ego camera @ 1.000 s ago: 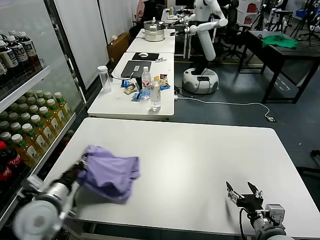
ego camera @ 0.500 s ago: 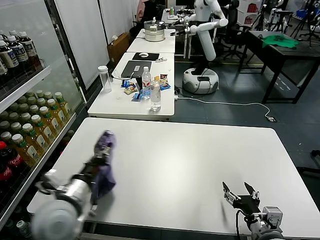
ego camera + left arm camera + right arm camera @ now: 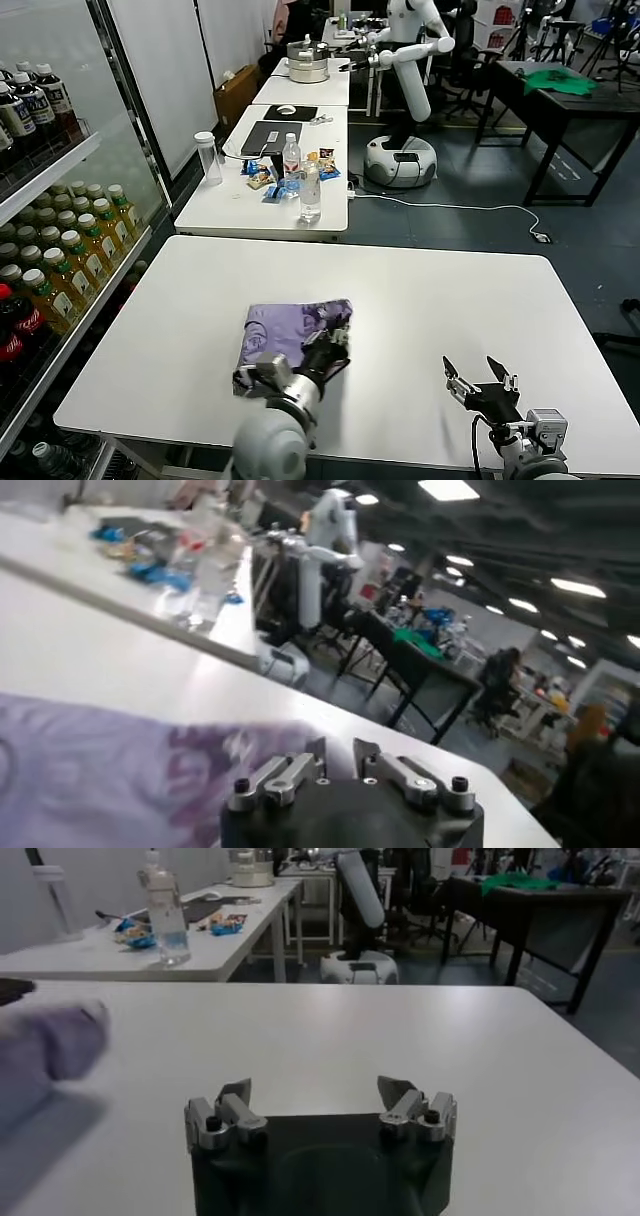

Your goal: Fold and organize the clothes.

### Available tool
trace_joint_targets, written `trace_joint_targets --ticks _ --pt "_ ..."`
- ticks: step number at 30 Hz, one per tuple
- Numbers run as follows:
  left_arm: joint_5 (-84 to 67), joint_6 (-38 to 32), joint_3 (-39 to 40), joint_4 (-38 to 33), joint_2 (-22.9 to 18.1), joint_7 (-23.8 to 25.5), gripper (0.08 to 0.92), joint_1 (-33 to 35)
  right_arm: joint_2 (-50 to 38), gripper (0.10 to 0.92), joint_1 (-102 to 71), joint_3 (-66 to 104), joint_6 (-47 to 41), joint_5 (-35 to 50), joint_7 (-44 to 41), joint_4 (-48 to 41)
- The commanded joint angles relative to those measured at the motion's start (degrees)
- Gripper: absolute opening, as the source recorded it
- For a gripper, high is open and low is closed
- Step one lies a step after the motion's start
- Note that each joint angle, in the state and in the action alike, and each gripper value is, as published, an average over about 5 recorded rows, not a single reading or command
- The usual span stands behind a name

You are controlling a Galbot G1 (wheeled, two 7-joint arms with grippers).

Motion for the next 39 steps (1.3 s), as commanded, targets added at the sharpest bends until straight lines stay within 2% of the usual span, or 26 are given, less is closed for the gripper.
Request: trace_joint_targets --ticks 1,6,13,16,19,24,30,39 --pt "15.6 -6.0 7.2 -5.9 0.6 5.0 0.339 4.6 -0.2 0.823 3.5 -3.4 0.1 0.1 -0.5 -0.7" --pt "16.7 -7.8 -1.7 -13.4 5.5 4.7 0.478 12.5 1.3 0.823 10.4 -12.8 0.0 -1.1 0.4 -5.3" --pt "16.2 -12.3 -16.0 -14.3 12.9 0.7 0.685 20.4 8.8 0.823 26.8 -26.4 -1.5 -2.5 4.1 -20.4" --pt "15.9 -12.8 -18.6 -14.3 13.5 0.1 0.766 21.7 12.2 0.823 31.5 -28.8 -2.5 -1.9 4.7 -26.2" --pt "15.7 -12.7 -19.5 -14.6 13.0 -0.2 0.812 22.0 14.6 0.823 35.3 -30.2 -3.6 0.7 5.6 -30.5" --pt "15.6 -12.5 -19.2 -14.7 12.2 -0.3 0.822 21.6 16.0 0.811 37.6 -31.5 -4.8 5.7 7.0 -33.9" --pt "15.3 -12.3 -18.6 -14.4 11.9 -0.3 0.823 21.2 13.8 0.663 36.5 -30.6 -5.0 7.9 8.5 -33.2" --pt "15.1 -12.2 -17.3 -14.1 11.1 -0.3 0.823 21.0 3.8 0.404 35.9 -25.8 -4.9 7.6 7.0 -30.0"
